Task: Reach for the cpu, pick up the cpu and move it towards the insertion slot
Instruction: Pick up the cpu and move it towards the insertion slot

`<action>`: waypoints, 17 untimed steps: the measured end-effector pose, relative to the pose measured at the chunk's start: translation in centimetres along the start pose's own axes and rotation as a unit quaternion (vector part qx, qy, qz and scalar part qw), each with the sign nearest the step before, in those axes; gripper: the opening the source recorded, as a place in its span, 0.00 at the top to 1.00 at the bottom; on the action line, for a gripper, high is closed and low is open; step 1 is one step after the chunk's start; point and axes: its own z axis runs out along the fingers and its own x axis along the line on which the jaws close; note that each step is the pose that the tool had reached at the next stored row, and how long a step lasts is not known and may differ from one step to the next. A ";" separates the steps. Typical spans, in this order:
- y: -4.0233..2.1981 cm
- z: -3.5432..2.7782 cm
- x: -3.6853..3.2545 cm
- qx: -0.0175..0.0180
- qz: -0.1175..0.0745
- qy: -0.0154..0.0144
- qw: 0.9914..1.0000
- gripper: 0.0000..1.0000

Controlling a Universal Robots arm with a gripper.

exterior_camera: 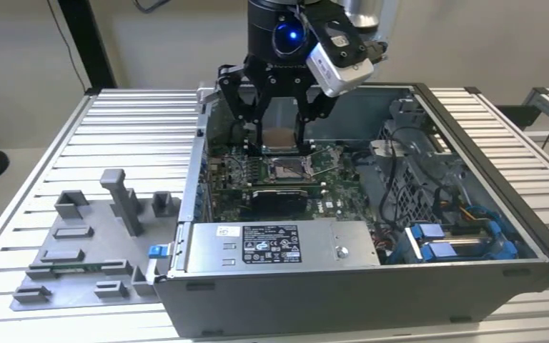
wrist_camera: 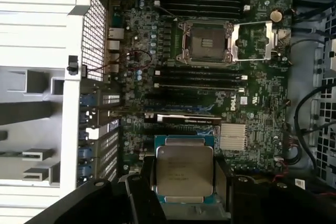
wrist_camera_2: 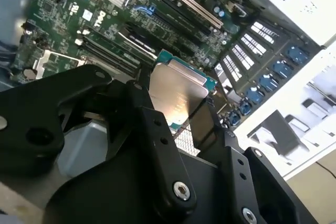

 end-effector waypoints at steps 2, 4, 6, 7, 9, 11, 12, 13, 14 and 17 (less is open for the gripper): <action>-0.01 0.00 -0.66 0.000 0.000 0.000 1.000 1.00; -0.02 0.01 -1.30 0.000 0.000 0.000 1.000 1.00; -0.03 0.01 -1.92 0.000 0.000 0.000 1.000 1.00; -0.04 0.01 -2.24 0.000 0.000 0.001 1.000 1.00; -0.05 0.02 -2.88 0.000 0.001 0.001 1.000 1.00; -0.06 0.02 -3.51 0.000 0.001 0.001 1.000 1.00; -0.07 0.02 -3.81 0.000 0.001 0.001 1.000 1.00; -0.07 0.02 -4.06 0.000 0.001 0.001 1.000 1.00; -0.08 0.02 -4.34 0.000 0.001 0.001 1.000 1.00; -0.09 0.02 -4.77 0.000 0.001 0.001 1.000 1.00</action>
